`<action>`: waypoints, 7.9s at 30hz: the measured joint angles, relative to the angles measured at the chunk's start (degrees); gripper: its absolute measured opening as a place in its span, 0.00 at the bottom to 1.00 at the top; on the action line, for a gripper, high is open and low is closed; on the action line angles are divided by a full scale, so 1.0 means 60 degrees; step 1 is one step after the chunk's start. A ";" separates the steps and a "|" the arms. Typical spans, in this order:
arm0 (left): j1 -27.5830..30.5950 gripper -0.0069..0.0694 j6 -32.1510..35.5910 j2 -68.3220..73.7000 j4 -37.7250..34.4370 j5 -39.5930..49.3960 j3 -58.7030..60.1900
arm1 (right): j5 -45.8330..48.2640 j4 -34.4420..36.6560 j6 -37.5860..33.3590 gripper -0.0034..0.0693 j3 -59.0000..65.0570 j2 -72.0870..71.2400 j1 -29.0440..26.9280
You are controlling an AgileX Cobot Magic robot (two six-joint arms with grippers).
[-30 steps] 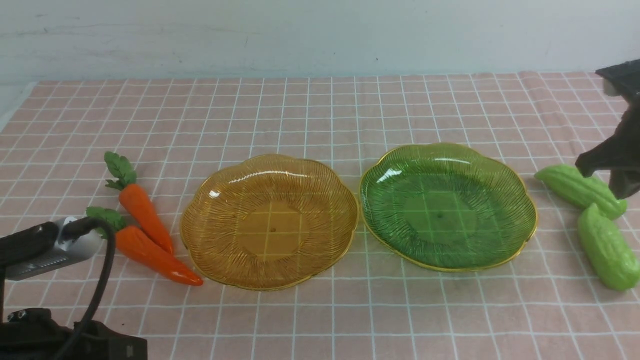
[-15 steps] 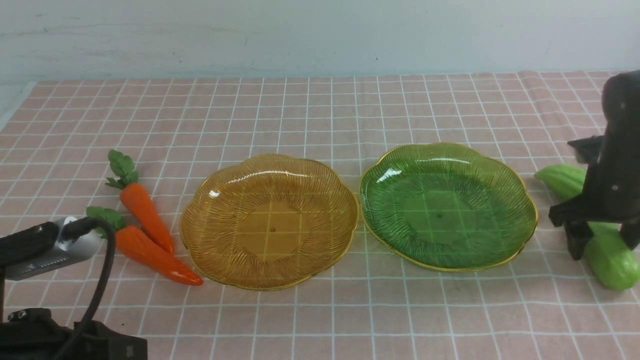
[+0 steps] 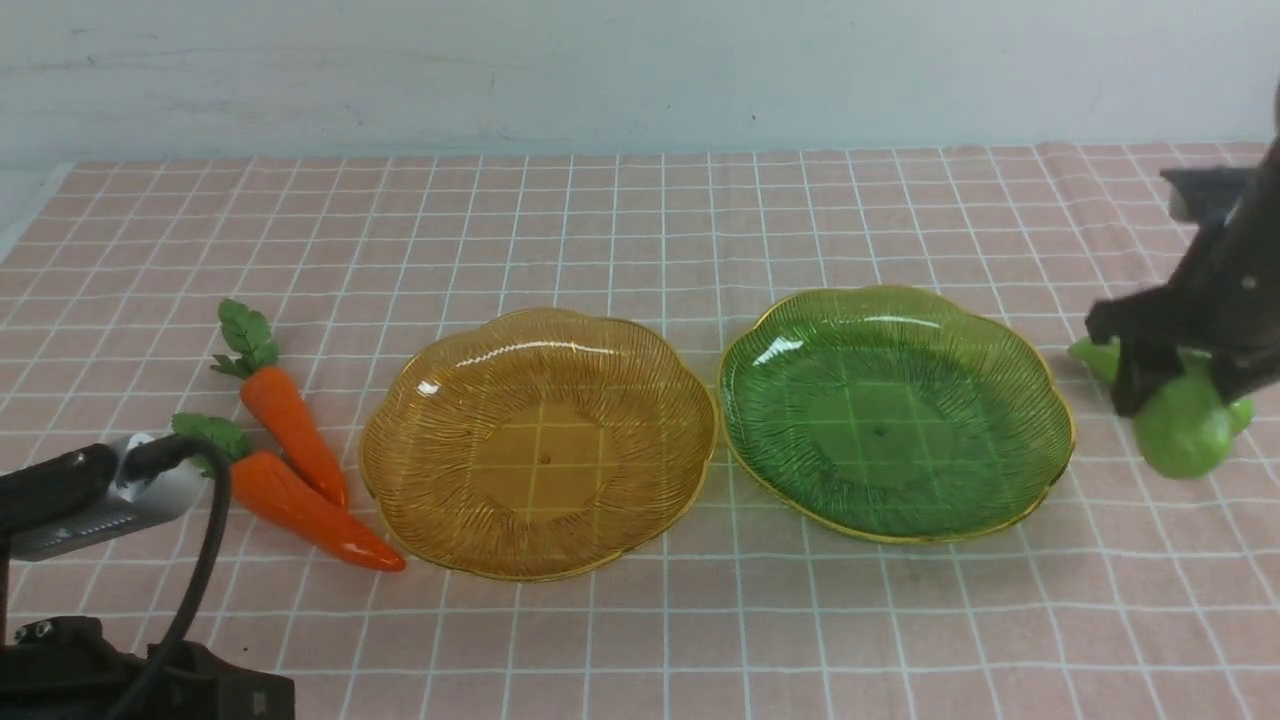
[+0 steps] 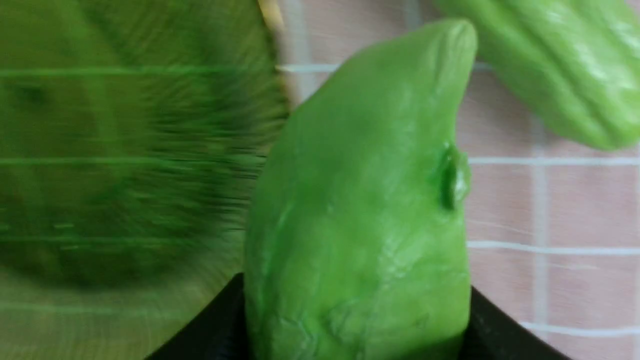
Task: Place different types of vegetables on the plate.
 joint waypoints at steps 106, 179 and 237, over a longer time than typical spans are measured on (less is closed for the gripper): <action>0.0522 0.47 -0.7467 0.9385 0.4006 -0.8340 -0.1950 | 0.0233 0.2240 -0.0772 0.86 0.0672 -0.2318 0.1346; 0.0955 0.38 -0.2474 1.0560 0.4804 0.0371 -1.0443 | 0.0233 0.2078 -0.1315 0.74 0.0672 -0.2318 0.1346; -0.1887 0.09 -0.0692 1.2618 0.3077 0.3680 -1.5116 | -0.8972 0.1649 -0.1343 0.03 1.1736 -1.5549 0.1346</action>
